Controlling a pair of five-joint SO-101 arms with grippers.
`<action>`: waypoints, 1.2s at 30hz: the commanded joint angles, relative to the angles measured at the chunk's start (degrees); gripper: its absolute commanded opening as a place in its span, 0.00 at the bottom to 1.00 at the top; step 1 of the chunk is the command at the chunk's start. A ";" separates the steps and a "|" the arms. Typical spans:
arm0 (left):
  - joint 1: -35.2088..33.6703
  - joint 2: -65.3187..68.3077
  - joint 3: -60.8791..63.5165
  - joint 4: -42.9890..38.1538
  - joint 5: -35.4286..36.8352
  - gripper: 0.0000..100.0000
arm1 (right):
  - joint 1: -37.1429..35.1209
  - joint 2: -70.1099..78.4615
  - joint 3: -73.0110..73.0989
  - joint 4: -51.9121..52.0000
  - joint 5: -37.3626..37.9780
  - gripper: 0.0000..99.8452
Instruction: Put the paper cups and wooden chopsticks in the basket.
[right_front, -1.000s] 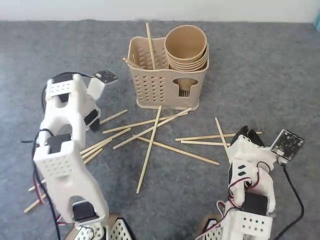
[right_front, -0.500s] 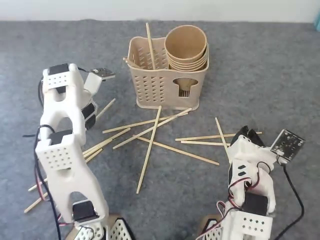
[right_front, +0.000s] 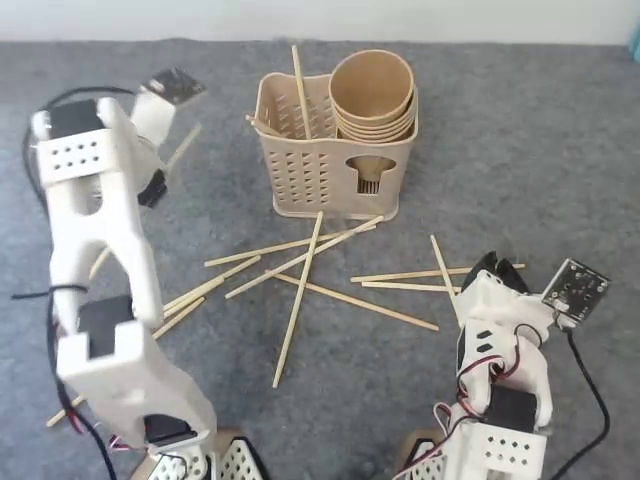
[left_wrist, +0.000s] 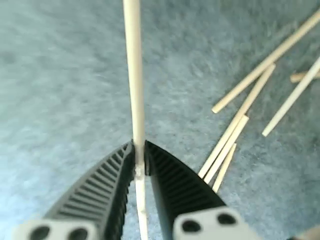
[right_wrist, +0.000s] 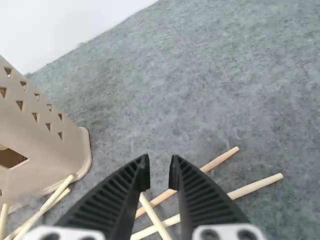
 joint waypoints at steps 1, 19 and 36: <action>0.62 -11.08 -2.24 -1.49 5.63 0.01 | 0.04 -0.13 0.70 -0.22 1.14 0.08; 12.75 -54.33 32.40 -40.62 34.20 0.01 | 0.04 -0.13 0.79 -0.22 2.90 0.08; 30.77 -56.09 48.13 -84.84 50.02 0.01 | 0.04 -0.13 0.79 -0.22 3.08 0.08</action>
